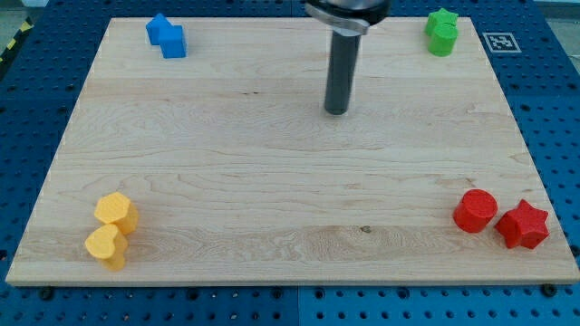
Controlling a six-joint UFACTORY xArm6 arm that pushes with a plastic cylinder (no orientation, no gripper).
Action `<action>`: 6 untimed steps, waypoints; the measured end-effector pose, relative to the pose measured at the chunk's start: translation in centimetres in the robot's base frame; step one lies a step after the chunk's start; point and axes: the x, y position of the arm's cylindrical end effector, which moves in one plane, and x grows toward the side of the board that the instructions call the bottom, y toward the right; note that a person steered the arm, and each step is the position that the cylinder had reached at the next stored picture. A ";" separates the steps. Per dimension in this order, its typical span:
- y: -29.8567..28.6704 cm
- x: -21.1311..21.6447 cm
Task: Point at the blue triangle
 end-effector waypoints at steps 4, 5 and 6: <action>-10.1 -15.7; -15.5 -19.9; -16.5 -20.0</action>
